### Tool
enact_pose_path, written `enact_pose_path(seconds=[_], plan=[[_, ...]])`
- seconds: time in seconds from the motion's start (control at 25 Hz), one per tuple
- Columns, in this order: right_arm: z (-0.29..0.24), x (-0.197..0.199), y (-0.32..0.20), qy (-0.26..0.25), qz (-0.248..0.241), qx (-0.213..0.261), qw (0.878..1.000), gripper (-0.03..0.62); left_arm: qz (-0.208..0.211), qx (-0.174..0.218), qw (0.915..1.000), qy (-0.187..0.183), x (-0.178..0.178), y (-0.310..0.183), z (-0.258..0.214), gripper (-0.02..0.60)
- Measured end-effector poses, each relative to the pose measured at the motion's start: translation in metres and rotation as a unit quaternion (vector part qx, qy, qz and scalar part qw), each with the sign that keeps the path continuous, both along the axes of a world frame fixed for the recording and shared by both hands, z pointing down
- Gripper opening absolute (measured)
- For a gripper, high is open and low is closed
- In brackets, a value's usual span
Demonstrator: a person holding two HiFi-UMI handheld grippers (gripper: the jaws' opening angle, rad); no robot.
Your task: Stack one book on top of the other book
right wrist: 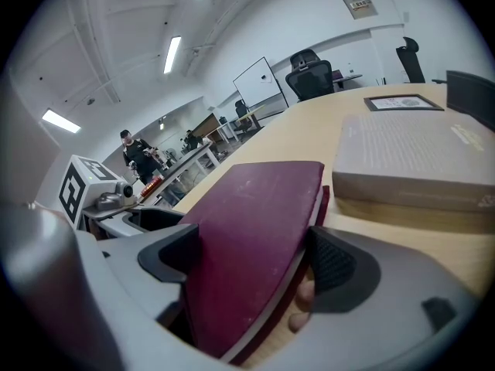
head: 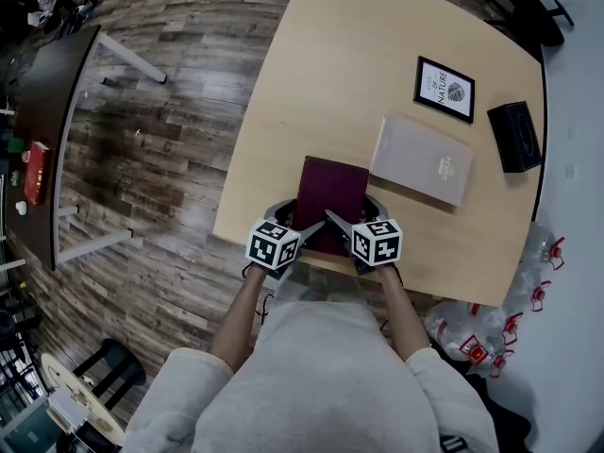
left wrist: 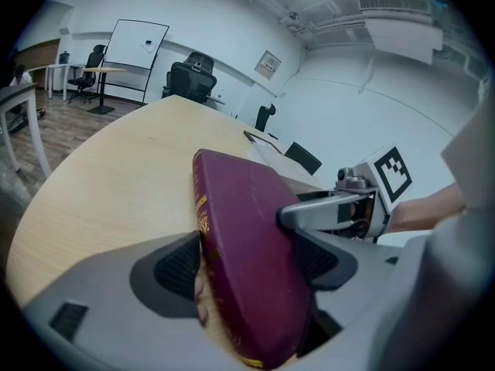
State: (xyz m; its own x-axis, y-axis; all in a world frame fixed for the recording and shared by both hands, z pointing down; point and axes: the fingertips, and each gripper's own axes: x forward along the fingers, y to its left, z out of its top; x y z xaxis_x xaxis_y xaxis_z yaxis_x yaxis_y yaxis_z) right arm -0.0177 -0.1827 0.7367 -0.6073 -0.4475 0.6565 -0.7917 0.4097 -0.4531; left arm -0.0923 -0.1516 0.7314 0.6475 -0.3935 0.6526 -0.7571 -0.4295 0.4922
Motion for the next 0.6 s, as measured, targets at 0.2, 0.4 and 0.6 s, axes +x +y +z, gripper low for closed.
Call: enact_pose_path(seconds=[0.2,0.4,0.6], plan=[[-0.002,0.0,0.0,0.001,0.005,0.003,1.0,0.428,-0.003,0.0,1.0,-0.008,-0.001,0.0,-0.001,0.38],[-0.009,-0.001,-0.002,0.008,0.002,0.019,1.0,0.423,-0.006,0.01,0.9998,-0.016,-0.002,-0.002,-0.005,0.38],[-0.02,-0.001,-0.007,0.016,0.007,0.039,0.999,0.417,-0.006,0.026,0.9993,-0.027,-0.004,-0.008,-0.014,0.374]])
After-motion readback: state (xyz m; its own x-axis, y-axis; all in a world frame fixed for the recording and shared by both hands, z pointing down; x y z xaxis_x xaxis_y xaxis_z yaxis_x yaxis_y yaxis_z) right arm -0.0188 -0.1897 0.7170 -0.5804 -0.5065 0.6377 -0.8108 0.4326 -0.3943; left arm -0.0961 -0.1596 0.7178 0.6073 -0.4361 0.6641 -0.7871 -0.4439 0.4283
